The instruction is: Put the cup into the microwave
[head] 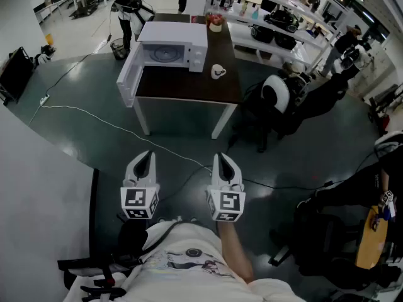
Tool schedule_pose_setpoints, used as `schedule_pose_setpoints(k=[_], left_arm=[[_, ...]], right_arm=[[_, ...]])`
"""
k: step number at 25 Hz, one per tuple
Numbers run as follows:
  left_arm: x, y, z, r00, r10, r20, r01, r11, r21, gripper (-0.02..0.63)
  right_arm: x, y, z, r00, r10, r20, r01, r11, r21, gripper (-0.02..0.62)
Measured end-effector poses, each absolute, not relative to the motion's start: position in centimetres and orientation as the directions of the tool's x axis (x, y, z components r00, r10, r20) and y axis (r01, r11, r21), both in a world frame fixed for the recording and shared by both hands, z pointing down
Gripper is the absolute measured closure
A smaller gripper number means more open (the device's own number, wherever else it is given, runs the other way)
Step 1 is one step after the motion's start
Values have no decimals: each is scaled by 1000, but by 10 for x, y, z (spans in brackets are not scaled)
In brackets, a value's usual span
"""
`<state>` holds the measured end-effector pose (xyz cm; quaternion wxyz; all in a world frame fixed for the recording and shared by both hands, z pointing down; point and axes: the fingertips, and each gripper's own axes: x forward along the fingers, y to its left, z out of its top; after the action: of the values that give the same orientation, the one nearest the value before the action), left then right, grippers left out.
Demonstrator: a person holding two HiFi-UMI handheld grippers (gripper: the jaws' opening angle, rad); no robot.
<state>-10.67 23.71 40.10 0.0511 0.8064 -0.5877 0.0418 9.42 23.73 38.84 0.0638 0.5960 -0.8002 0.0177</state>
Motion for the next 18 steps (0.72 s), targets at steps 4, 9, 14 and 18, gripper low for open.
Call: schedule_pose_setpoints(k=[4,9,14,18], left_arm=[[-103,235,400,312,-942,126,-950,-310,30,609],[-99,236,400,314,-941,125,-949,-313,26,609],[-91,232,403,313,-941,130,-950,-312,29,609],[-86,230,410,306,-941,144,-952,-303,40,609]], right_arm=[[93,236,390,-290,-949,125,-953,298,53,597],[95,237,389,-291,-949,121,-953,299,51,597],[97,231,391,-311,-942,124,-948,317,35,595],[100,227,398,-322,-936,139,-945,328,19,595]])
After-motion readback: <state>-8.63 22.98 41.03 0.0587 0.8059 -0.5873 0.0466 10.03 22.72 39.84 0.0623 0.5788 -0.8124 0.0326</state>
